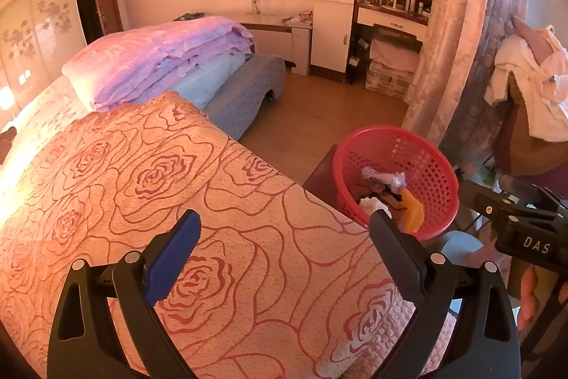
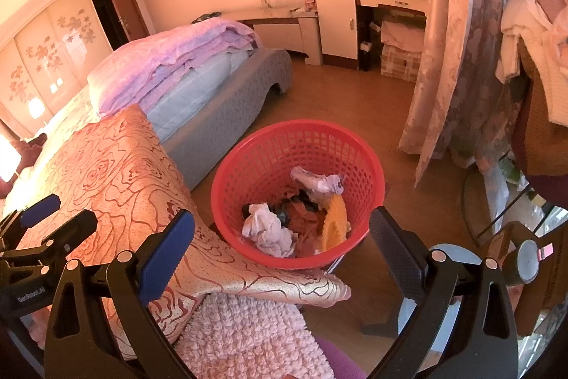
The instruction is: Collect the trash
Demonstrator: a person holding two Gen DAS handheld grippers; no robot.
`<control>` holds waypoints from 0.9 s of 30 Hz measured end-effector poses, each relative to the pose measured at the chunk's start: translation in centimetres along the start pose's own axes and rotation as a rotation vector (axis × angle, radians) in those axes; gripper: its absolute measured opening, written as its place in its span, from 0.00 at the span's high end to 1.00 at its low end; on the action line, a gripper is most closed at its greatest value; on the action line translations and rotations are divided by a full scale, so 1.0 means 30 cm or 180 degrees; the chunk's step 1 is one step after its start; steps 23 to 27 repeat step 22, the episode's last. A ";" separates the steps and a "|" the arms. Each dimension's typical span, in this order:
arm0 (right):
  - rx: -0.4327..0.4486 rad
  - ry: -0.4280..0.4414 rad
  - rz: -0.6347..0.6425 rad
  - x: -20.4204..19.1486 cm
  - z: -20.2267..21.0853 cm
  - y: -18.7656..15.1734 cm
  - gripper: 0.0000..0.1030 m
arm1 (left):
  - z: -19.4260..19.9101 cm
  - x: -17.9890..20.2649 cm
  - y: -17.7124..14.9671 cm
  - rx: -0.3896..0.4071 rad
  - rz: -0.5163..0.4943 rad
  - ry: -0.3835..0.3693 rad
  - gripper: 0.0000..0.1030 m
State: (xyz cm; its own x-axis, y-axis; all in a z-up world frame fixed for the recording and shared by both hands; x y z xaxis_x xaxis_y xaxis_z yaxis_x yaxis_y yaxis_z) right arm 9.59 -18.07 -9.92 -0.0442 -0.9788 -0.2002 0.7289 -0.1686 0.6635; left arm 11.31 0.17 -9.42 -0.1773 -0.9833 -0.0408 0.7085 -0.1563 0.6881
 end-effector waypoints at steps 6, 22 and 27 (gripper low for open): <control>-0.0011 -0.0020 -0.0023 0.004 0.005 0.003 0.07 | -0.002 0.007 -0.004 -0.0001 -0.0015 -0.0041 0.11; -0.0127 0.0621 0.1154 -0.442 -0.043 -0.110 0.07 | 0.191 -0.411 -0.139 0.0147 0.0747 0.0881 0.11; -0.0127 0.0621 0.1154 -0.442 -0.043 -0.110 0.07 | 0.191 -0.411 -0.139 0.0147 0.0747 0.0881 0.11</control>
Point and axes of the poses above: each gripper's, at about its wrist camera, not at the fingertips, and z roughly against the way its jaws point, x to its right, y to its top, the point moved 7 cm from there along -z, roughly the way its jaws point, and after that the axes turned 2 degrees about -z, right-handed, at the moved point
